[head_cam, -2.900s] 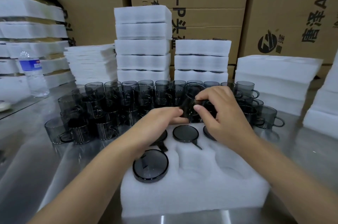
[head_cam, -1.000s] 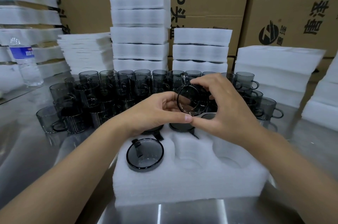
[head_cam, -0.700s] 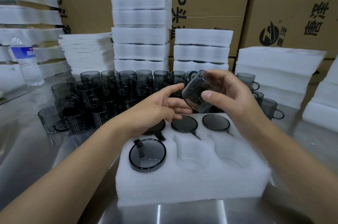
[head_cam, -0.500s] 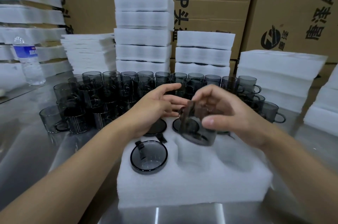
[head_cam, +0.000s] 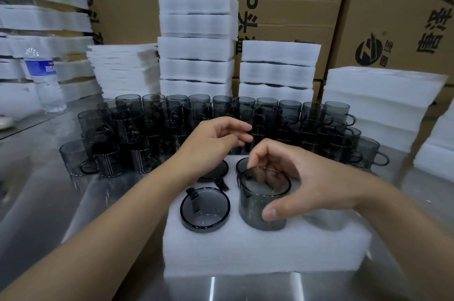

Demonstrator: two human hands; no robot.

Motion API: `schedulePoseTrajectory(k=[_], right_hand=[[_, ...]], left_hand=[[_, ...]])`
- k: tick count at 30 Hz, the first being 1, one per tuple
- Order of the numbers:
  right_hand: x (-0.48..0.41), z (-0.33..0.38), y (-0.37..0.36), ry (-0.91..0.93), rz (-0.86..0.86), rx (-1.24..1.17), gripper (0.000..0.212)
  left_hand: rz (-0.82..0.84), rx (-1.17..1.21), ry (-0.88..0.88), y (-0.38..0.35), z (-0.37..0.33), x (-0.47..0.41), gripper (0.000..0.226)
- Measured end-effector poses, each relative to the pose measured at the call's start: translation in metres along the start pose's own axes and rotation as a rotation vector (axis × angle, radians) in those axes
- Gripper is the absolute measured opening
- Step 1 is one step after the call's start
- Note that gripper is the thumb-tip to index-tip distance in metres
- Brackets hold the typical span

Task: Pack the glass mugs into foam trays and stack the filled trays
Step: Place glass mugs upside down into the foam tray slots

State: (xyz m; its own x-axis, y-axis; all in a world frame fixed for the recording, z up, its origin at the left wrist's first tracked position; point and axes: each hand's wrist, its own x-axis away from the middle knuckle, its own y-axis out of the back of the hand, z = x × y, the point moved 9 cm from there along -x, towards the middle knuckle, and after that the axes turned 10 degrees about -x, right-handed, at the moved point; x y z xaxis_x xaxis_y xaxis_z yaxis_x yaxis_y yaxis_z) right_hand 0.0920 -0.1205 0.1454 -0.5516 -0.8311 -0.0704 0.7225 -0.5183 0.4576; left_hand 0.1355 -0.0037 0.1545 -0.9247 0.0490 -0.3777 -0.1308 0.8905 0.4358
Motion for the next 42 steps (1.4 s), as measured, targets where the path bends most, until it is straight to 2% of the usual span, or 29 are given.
schedulePoseTrajectory(k=[6,11,15,18,20,22,24,26,27,33,42], right_hand=[[0.003,0.000,0.001,-0.054,0.047,0.167,0.055],[0.005,-0.004,-0.001,-0.107,0.072,0.301,0.063],[0.004,-0.003,-0.001,-0.100,0.078,0.291,0.059],[0.000,0.004,0.012,-0.004,-0.086,0.170,0.045],[0.000,0.005,0.028,0.060,-0.257,0.146,0.044],[0.001,0.000,0.041,0.049,-0.368,0.195,0.048],[0.001,-0.012,0.045,-0.048,-0.353,0.253,0.058],[0.001,-0.026,0.040,-0.172,-0.255,0.289,0.066],[0.002,-0.031,0.037,-0.206,-0.217,0.294,0.069],[-0.001,-0.031,0.035,-0.206,-0.194,0.266,0.064],[-0.003,-0.034,0.036,-0.206,-0.185,0.310,0.072]], left_hand=[[0.053,-0.045,0.022,-0.005,0.002,0.001,0.033],[0.076,-0.488,-0.059,-0.011,-0.002,0.005,0.021],[0.169,-0.580,-0.006,-0.018,0.001,0.008,0.018],[0.232,-0.542,0.010,-0.022,0.001,0.008,0.029],[0.286,-0.410,0.027,-0.022,0.001,0.009,0.035],[0.391,-0.328,0.040,-0.025,0.004,0.012,0.039],[0.520,-0.383,0.021,-0.028,0.008,0.017,0.063],[0.620,-0.467,-0.001,-0.030,0.012,0.021,0.093],[0.655,-0.490,-0.006,-0.030,0.012,0.023,0.099],[0.681,-0.578,0.038,-0.029,0.015,0.027,0.107],[0.691,-0.552,0.069,-0.029,0.015,0.029,0.107]])
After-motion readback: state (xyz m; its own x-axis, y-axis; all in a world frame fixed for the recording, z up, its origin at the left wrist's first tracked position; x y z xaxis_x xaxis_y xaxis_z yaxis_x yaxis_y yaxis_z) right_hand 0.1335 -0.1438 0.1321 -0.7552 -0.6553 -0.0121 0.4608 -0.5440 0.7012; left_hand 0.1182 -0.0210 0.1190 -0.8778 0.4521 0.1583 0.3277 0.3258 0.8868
